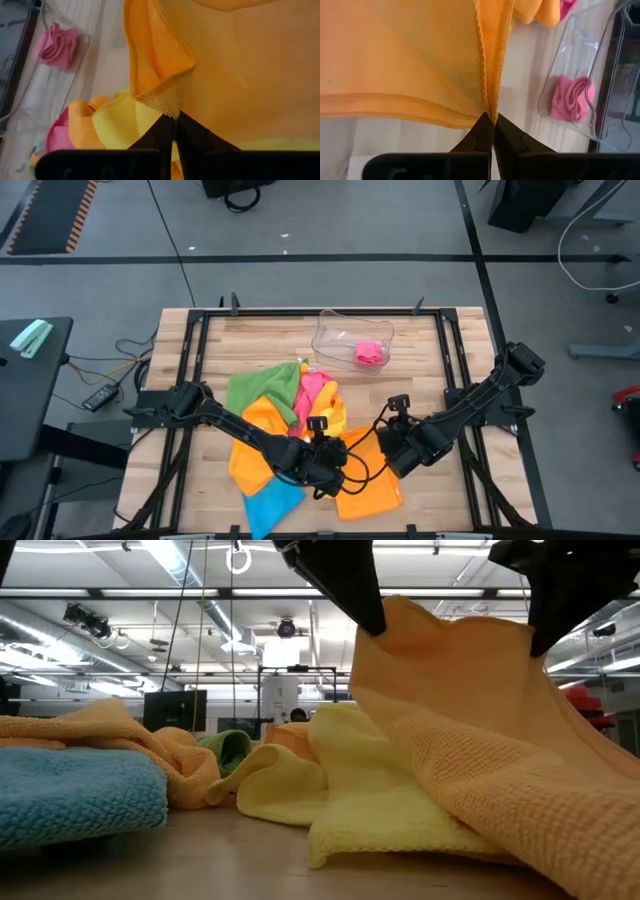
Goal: Fold microfiber towels
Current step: Fold the right orange microfiber cloth
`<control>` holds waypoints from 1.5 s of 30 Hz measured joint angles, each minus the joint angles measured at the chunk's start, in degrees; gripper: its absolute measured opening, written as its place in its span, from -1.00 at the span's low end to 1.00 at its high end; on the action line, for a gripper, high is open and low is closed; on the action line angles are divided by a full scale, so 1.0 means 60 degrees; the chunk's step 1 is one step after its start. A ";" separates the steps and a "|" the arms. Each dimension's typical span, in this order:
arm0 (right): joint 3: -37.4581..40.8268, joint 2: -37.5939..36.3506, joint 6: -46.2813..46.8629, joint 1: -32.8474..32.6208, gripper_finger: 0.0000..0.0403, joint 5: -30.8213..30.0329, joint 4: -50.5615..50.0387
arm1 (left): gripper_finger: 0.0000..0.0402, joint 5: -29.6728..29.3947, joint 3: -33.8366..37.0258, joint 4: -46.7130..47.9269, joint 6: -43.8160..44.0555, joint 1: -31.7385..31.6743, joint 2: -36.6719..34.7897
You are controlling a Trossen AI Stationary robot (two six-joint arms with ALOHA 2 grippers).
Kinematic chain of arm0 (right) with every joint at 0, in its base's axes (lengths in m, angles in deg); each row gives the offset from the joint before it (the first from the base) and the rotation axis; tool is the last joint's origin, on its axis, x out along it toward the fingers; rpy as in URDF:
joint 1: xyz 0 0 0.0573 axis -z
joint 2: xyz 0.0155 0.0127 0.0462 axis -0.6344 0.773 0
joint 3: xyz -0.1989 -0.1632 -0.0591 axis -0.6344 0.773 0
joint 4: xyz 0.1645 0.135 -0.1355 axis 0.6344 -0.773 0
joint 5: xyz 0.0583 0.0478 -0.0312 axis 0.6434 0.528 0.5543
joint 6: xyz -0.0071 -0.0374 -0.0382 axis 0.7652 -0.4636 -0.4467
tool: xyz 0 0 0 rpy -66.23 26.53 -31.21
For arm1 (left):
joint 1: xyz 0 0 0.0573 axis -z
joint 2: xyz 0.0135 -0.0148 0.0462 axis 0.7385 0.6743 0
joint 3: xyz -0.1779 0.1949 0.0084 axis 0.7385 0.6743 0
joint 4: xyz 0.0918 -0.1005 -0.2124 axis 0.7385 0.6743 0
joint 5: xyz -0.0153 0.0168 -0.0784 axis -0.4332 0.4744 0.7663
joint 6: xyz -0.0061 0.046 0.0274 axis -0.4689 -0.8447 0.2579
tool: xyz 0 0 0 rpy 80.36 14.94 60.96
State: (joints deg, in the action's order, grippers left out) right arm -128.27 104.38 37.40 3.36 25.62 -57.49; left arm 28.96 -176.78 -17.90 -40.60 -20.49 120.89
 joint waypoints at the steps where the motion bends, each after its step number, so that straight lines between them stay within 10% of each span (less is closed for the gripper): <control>1: 0.0000 0.0000 -0.0103 0.0000 -0.94 -0.0002 0.0098 | -0.83 -0.0001 0.0000 0.0021 0.0058 0.0029 0.0000; 28: 0.2682 0.0004 -0.1532 -0.0148 -0.94 0.0780 0.5033 | -0.89 0.0714 0.2350 -0.3180 -0.0222 0.0735 0.0015; 45: 0.2728 0.0004 -0.1762 -0.0815 -0.87 0.1177 0.4832 | -0.82 0.1995 0.3009 -0.5320 0.0039 0.0775 0.0106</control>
State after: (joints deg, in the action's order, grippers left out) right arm -111.90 104.40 26.83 -1.53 32.68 -28.50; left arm 40.93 -158.72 -49.82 -40.37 -15.84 121.52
